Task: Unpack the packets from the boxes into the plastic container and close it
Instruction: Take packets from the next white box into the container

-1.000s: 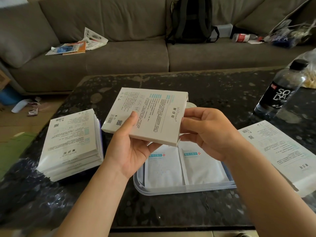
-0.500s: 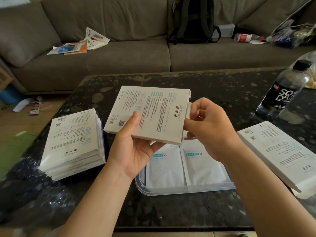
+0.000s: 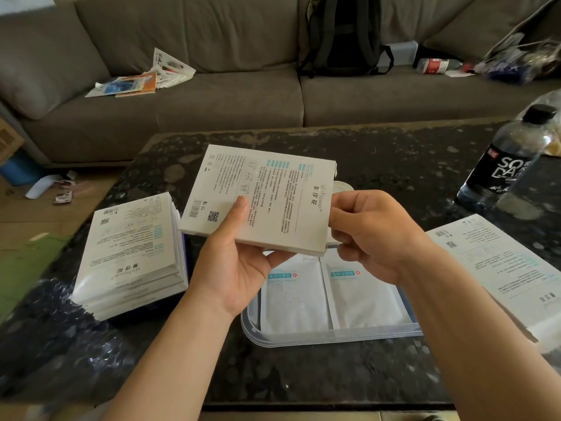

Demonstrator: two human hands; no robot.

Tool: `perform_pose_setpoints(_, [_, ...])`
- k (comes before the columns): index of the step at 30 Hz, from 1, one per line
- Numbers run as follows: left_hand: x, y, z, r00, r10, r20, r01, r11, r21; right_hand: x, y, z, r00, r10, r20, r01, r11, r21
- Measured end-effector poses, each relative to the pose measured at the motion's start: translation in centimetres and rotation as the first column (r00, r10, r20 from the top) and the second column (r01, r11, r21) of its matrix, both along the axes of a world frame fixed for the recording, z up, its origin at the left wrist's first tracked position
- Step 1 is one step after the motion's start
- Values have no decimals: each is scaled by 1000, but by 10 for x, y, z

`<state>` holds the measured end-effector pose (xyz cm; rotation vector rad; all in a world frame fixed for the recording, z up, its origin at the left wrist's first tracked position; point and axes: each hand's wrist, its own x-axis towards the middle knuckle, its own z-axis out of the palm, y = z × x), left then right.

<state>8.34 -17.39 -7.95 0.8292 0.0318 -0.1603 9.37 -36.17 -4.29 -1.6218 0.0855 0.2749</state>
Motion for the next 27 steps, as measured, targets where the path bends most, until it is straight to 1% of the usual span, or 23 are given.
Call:
perform_pose_setpoints(2, [0, 1, -1, 1000, -11, 14, 11, 1000, 10, 1, -1, -2, 1000, 8, -3, -8, 1000, -1])
perform_pose_setpoints(6, [0, 4, -1, 999, -33, 41, 32, 999, 19, 0, -1, -5, 997, 74, 10, -75, 996, 52])
perform_pose_setpoints(10, [-2, 3, -3, 999, -40, 31, 40, 999, 14, 1, -1, -5, 993, 120, 10, -120, 989, 89])
perform_pose_setpoints(18, [-3, -1, -1, 999, -44, 5, 44, 999, -8, 1, 4, -7, 1000, 2, 28, -6, 991, 134])
perform_pose_setpoints(23, [-3, 0, 3, 1000, -26, -9, 26, 999, -32, 2, 5, -7, 996, -21, 82, 9, 991, 137])
perform_pose_setpoints(27, [-3, -1, 3, 1000, -20, -23, 18, 999, -48, 3, 4, -10, 998, -17, 61, 5, 984, 181])
